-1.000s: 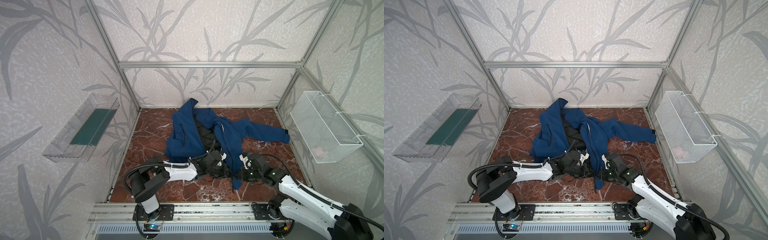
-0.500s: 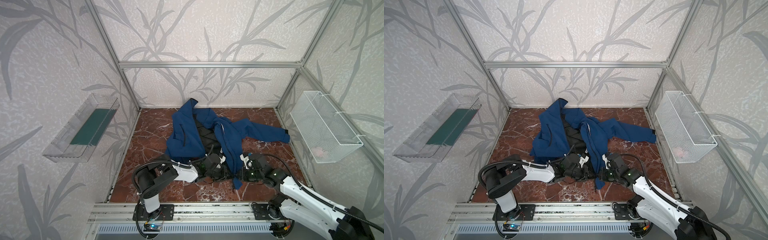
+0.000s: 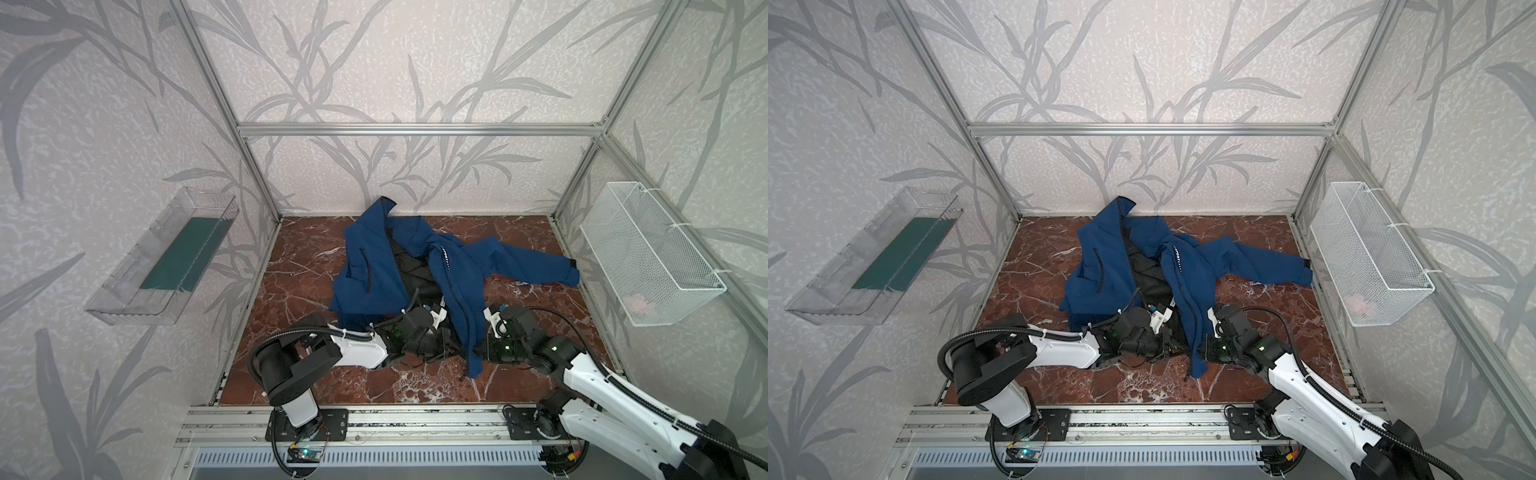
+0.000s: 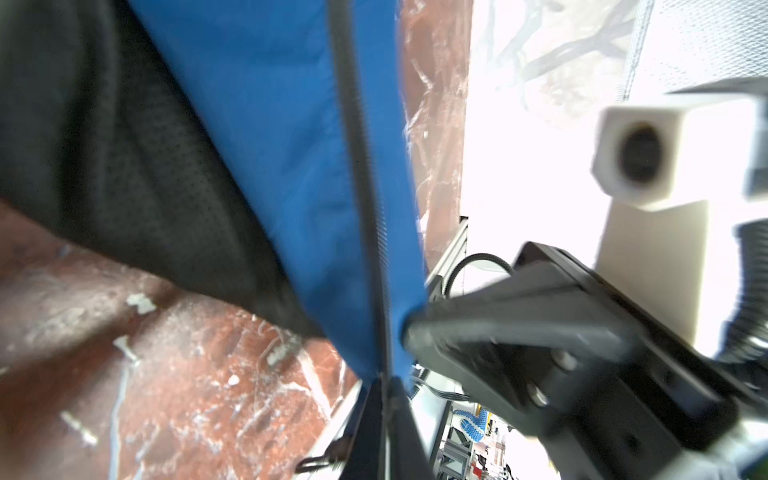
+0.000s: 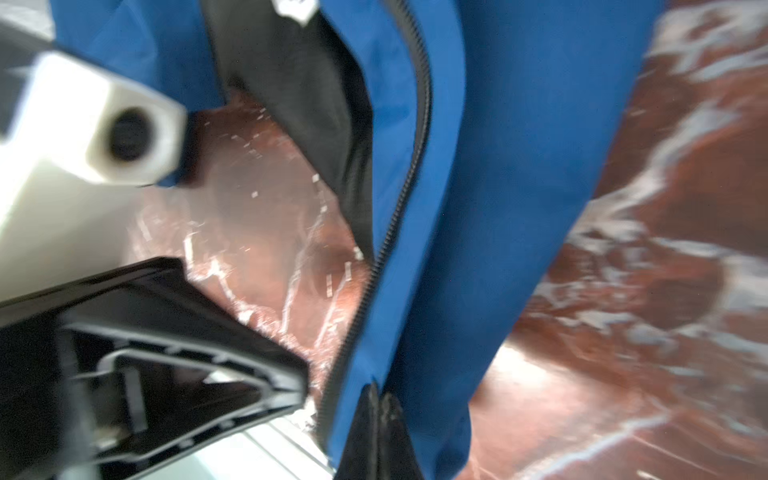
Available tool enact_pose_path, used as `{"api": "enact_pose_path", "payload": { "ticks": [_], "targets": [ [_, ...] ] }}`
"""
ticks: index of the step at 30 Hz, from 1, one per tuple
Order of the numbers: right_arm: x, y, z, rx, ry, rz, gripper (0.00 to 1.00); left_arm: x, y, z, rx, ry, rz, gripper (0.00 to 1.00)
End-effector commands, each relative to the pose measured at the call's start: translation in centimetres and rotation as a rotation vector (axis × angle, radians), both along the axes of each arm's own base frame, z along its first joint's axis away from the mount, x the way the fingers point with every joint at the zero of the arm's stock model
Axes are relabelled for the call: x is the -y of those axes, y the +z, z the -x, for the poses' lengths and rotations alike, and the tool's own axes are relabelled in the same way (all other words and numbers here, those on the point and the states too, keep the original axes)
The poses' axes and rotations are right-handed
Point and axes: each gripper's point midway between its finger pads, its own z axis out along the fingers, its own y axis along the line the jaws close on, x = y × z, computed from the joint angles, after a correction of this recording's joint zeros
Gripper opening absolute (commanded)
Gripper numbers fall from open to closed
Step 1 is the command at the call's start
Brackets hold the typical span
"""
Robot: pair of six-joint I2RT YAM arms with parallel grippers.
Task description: Zip up the jacket
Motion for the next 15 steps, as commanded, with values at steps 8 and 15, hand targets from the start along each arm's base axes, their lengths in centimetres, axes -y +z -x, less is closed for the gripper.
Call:
{"api": "enact_pose_path", "payload": {
  "ticks": [8, 15],
  "targets": [
    [0.7, 3.5, -1.5, 0.098, 0.03, 0.042, 0.0, 0.3, 2.4, -1.0, 0.019, -0.02, -0.022, 0.06],
    [-1.5, 5.3, -1.9, 0.091, 0.027, -0.105, 0.0, 2.3, 4.0, -0.9, 0.011, -0.028, 0.142, 0.28]
  ]
}}
